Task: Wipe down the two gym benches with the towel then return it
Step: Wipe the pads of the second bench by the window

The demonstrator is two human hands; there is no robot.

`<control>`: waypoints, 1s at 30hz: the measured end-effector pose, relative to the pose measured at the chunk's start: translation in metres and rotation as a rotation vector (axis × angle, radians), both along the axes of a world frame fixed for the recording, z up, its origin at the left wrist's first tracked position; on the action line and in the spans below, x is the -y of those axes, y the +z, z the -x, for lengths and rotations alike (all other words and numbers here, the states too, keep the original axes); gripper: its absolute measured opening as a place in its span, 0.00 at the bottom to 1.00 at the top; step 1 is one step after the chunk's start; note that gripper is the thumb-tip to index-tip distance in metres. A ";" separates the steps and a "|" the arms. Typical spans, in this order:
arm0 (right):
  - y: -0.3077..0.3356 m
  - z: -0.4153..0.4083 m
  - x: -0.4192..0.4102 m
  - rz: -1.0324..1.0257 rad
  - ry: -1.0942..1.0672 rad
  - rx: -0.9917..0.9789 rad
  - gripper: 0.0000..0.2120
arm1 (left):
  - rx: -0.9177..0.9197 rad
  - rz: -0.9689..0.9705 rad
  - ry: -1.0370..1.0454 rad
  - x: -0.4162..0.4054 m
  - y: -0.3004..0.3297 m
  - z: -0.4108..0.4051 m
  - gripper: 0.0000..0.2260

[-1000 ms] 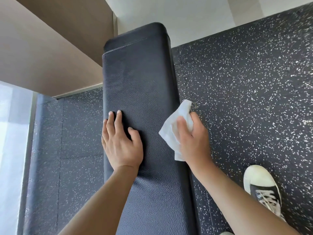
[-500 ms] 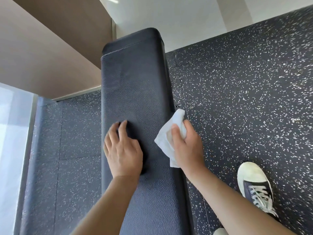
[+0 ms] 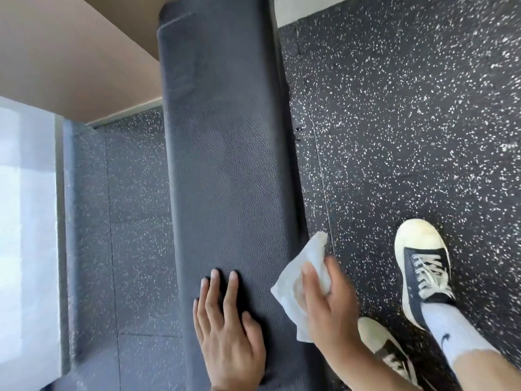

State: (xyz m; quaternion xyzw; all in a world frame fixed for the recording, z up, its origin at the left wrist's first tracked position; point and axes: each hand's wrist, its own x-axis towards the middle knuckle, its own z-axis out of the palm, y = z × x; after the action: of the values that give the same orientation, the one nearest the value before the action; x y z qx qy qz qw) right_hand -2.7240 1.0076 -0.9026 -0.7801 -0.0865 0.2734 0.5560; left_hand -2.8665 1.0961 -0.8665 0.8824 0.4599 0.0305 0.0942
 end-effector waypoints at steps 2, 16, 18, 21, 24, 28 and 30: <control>-0.001 -0.020 -0.020 -0.037 0.000 -0.029 0.13 | 0.003 0.005 -0.005 0.000 -0.002 0.002 0.30; -0.006 0.047 0.043 0.036 -0.045 -0.130 0.25 | -0.021 0.012 0.007 0.002 0.001 0.001 0.29; -0.001 0.074 0.070 0.096 -0.046 -0.187 0.25 | -0.022 0.000 0.003 0.002 0.000 0.002 0.29; 0.000 0.068 0.066 0.130 -0.068 -0.283 0.24 | -0.019 -0.006 -0.002 0.001 -0.002 0.003 0.29; 0.004 0.020 0.017 0.062 -0.099 -0.255 0.18 | -0.006 -0.016 -0.008 0.001 -0.003 0.002 0.29; 0.003 -0.027 -0.027 0.042 -0.133 -0.201 0.19 | -0.012 -0.027 -0.012 0.000 -0.004 0.004 0.29; 0.002 -0.014 -0.016 0.045 -0.131 -0.207 0.18 | -0.002 -0.025 -0.008 0.001 -0.005 0.005 0.29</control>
State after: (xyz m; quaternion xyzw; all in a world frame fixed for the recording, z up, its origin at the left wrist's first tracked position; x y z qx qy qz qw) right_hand -2.7098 1.0233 -0.9011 -0.7641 0.0286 0.3173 0.5610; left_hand -2.8718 1.0954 -0.8711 0.8855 0.4559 0.0350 0.0826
